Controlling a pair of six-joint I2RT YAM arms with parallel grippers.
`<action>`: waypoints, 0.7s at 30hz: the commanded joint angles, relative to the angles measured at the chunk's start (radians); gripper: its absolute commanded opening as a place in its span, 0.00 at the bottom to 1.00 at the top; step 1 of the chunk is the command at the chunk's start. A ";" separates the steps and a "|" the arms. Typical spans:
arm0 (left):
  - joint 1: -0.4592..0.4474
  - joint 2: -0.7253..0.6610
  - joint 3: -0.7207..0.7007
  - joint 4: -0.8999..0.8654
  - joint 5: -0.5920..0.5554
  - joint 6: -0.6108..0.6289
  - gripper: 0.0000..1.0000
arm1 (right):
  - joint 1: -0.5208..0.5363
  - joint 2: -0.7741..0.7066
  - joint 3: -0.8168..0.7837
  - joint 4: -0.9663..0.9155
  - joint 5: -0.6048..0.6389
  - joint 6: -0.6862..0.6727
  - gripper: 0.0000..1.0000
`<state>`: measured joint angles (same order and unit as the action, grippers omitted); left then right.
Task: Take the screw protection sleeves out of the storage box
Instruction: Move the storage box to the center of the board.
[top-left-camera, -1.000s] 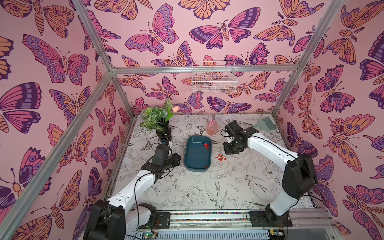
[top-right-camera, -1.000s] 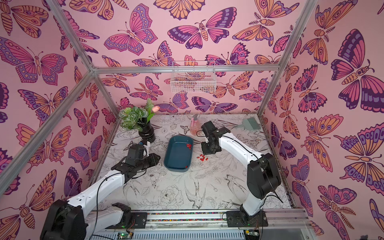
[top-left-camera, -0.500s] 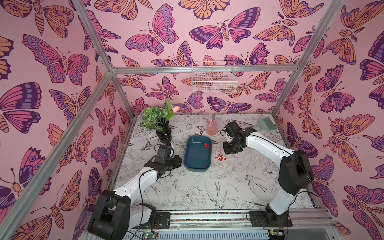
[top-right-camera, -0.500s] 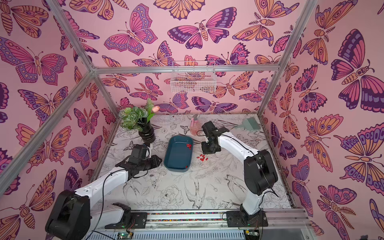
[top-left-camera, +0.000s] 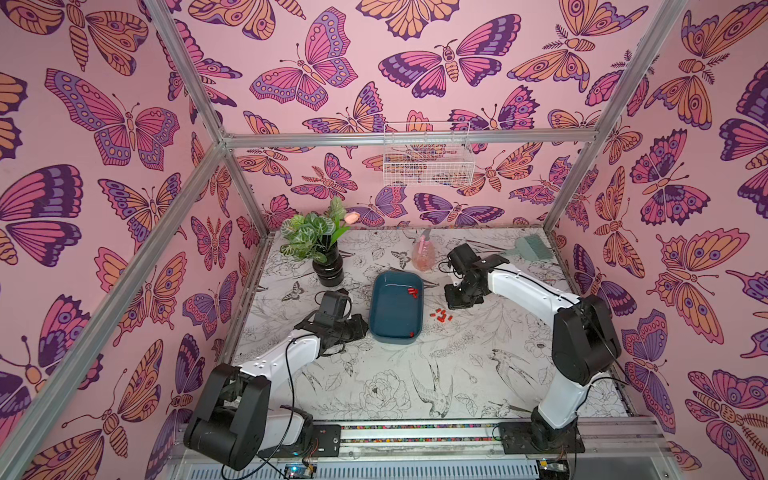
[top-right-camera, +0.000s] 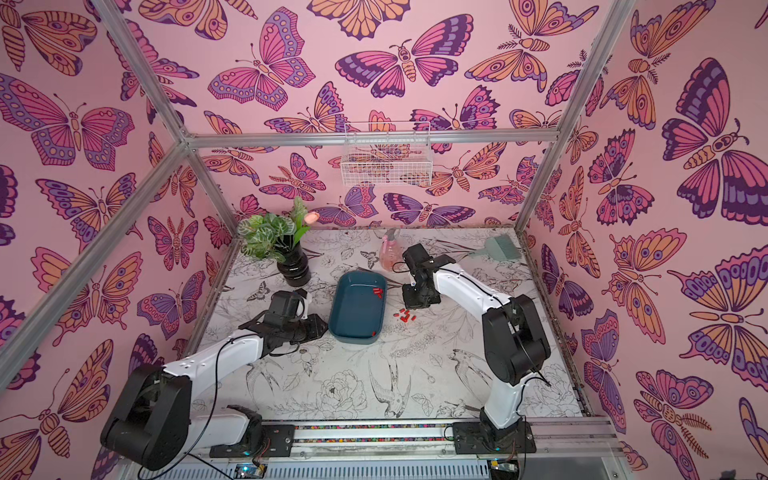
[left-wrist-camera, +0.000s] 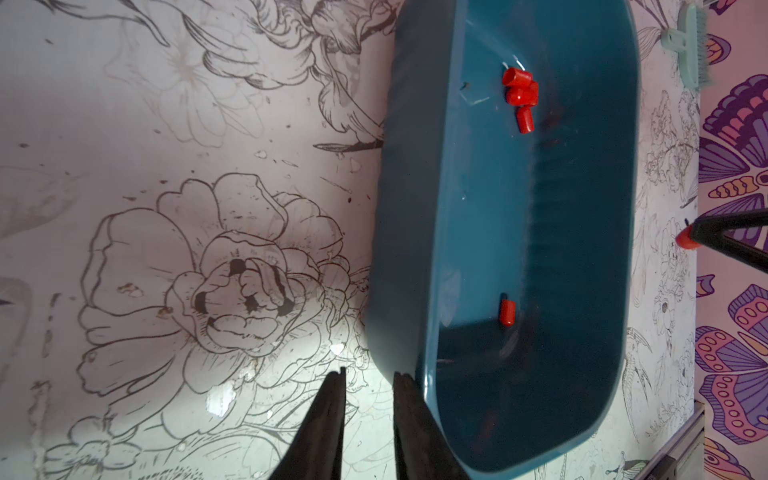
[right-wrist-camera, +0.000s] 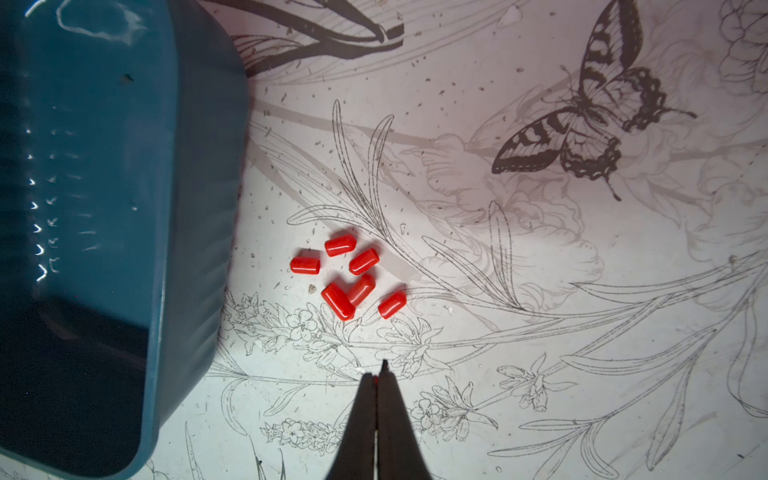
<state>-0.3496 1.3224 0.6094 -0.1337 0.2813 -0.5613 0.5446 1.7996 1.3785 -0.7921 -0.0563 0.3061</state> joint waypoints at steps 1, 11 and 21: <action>-0.020 0.016 0.023 -0.001 0.015 0.014 0.26 | -0.006 0.030 0.011 -0.003 -0.007 -0.005 0.07; -0.048 0.023 0.033 -0.006 -0.005 0.018 0.26 | -0.012 0.107 0.024 0.013 -0.007 -0.010 0.07; -0.048 0.012 0.050 -0.033 -0.025 0.032 0.26 | -0.052 0.121 -0.003 0.032 -0.012 -0.024 0.07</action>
<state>-0.3950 1.3422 0.6399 -0.1444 0.2687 -0.5510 0.5121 1.9152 1.3800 -0.7616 -0.0612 0.2985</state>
